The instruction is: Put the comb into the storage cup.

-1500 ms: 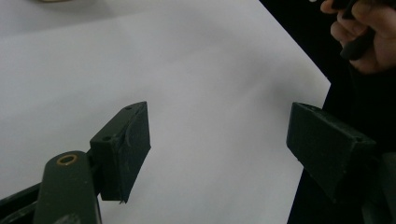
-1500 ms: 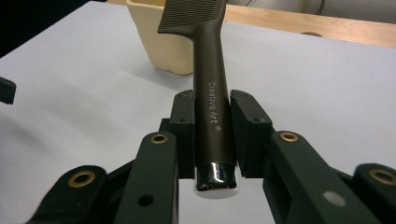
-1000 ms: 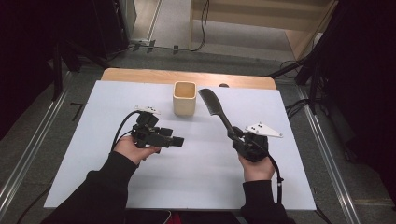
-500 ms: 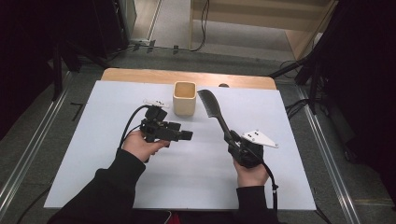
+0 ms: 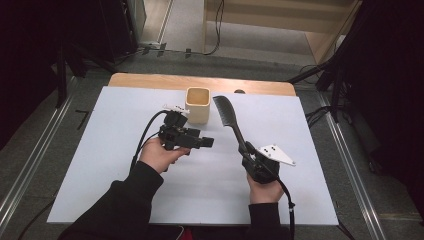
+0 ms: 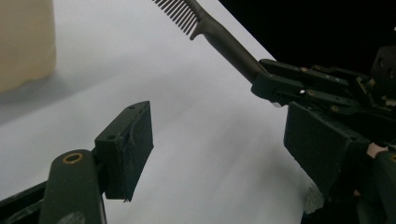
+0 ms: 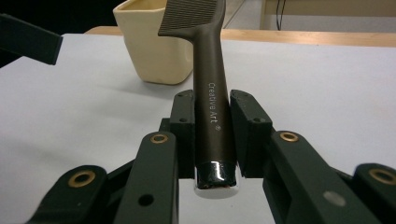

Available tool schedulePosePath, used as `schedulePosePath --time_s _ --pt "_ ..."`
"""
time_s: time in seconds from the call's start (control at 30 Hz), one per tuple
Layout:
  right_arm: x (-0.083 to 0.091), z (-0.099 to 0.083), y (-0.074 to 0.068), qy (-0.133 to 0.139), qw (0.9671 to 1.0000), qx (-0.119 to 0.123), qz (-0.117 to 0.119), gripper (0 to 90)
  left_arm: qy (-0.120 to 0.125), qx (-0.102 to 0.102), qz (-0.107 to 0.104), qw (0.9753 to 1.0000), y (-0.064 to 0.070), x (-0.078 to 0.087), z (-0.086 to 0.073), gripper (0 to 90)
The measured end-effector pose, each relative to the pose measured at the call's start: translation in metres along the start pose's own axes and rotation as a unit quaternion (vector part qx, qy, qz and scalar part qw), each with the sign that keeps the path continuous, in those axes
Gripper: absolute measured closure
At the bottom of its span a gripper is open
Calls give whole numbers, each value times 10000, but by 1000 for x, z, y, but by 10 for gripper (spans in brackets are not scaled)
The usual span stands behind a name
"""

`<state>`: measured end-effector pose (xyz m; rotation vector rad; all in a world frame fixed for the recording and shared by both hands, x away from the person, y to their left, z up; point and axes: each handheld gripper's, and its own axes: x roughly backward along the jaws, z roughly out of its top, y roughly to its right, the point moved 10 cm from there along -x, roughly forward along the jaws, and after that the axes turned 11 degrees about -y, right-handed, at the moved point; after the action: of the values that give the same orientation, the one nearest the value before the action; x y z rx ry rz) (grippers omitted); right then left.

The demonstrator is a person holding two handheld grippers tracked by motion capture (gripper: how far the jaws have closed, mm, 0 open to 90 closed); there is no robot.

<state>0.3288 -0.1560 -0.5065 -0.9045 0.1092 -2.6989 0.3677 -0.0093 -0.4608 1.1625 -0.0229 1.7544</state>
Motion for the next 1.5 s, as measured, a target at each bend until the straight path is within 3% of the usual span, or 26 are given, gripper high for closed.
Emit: schedulePosePath --time_s 0.4,0.6,0.9,1.5 --pt "-3 -6 -4 368 9991 -56 -184 704 165 11 101 9998 4 -7 16 267" --pt "-5 -8 -7 486 9985 -129 -232 704 308 -130 412 9986 5 -10 23 268" --pt "-4 -6 -8 556 9980 -161 -234 704 187 -55 389 9991 9 -23 30 268" --pt "-3 -2 -8 669 9971 -231 -289 704 192 29 395 9990 20 -43 46 269"
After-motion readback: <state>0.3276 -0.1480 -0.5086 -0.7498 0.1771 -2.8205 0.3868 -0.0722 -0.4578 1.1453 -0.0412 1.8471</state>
